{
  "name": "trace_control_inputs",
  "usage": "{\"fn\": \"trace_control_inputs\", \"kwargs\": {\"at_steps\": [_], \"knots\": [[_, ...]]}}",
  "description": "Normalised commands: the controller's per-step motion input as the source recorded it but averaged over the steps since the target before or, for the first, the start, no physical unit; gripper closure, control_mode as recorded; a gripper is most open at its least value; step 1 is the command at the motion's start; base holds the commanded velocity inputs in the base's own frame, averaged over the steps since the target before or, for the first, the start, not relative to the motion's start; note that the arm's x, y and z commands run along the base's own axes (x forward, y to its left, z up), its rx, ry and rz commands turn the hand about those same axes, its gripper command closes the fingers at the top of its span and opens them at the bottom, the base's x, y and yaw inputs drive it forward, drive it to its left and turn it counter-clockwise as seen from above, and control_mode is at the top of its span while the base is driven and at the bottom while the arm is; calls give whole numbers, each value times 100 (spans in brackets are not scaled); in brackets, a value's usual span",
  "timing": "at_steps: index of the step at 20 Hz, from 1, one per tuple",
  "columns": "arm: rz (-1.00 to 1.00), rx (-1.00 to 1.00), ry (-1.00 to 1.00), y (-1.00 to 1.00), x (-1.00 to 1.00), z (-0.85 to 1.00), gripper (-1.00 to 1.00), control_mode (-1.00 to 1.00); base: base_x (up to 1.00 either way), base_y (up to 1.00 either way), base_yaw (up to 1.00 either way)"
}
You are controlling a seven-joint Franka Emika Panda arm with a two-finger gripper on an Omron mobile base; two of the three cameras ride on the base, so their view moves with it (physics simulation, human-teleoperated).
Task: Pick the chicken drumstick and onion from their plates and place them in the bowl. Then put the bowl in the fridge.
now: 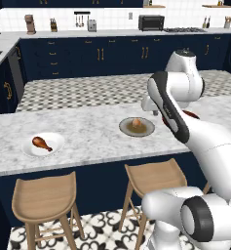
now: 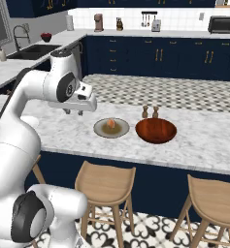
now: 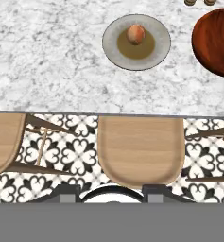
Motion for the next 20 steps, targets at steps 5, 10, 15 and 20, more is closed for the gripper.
{"fn": "trace_control_inputs", "kwargs": {"at_steps": [5,10,15,20], "knots": [[6,1,-8,35,-52,0,-100,-100,0,0,0],[8,0,-9,85,-61,-2,-100,-100,0,0,0],[13,0,-1,85,-19,-2,-100,-100,0,0,0],[14,0,-1,100,0,-1,-100,-100,0,0,0]]}}
